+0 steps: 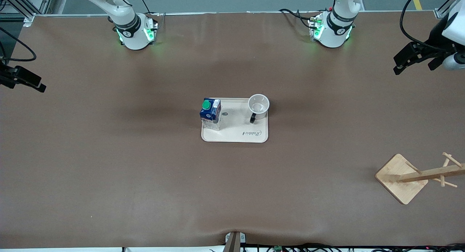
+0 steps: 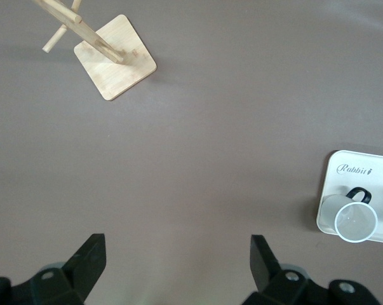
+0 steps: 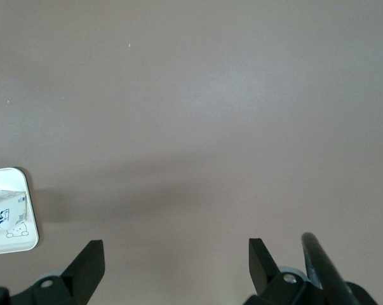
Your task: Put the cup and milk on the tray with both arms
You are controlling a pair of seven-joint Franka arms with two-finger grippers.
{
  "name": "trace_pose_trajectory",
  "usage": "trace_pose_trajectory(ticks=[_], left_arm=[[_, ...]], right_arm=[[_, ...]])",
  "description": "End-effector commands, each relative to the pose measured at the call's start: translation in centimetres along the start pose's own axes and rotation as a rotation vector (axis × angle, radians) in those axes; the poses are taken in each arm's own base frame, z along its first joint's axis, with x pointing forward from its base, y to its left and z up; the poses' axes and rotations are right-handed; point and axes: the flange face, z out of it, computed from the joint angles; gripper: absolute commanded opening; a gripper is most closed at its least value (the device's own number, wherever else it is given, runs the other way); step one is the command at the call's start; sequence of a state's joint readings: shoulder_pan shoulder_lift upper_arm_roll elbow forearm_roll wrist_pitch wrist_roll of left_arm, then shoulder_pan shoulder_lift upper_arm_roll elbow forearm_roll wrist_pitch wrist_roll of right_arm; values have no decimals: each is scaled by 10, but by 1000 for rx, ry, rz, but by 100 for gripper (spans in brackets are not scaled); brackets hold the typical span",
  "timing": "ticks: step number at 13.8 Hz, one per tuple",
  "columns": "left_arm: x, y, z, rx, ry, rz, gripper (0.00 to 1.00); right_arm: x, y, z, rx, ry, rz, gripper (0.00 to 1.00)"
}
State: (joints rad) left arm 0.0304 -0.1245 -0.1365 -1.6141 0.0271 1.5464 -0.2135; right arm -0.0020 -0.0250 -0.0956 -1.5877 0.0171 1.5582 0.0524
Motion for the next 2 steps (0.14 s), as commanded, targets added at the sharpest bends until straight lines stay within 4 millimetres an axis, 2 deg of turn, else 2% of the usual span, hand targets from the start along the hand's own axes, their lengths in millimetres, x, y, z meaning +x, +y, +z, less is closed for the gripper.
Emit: trace_pose_trajectory(ticks=[1, 2], left_arm=[[1, 0, -3, 2, -9, 20, 100], [1, 0, -2, 2, -11, 20, 100]], right_arm=[[2, -4, -10, -6, 11, -18, 100], [3, -4, -11, -5, 14, -18, 100]])
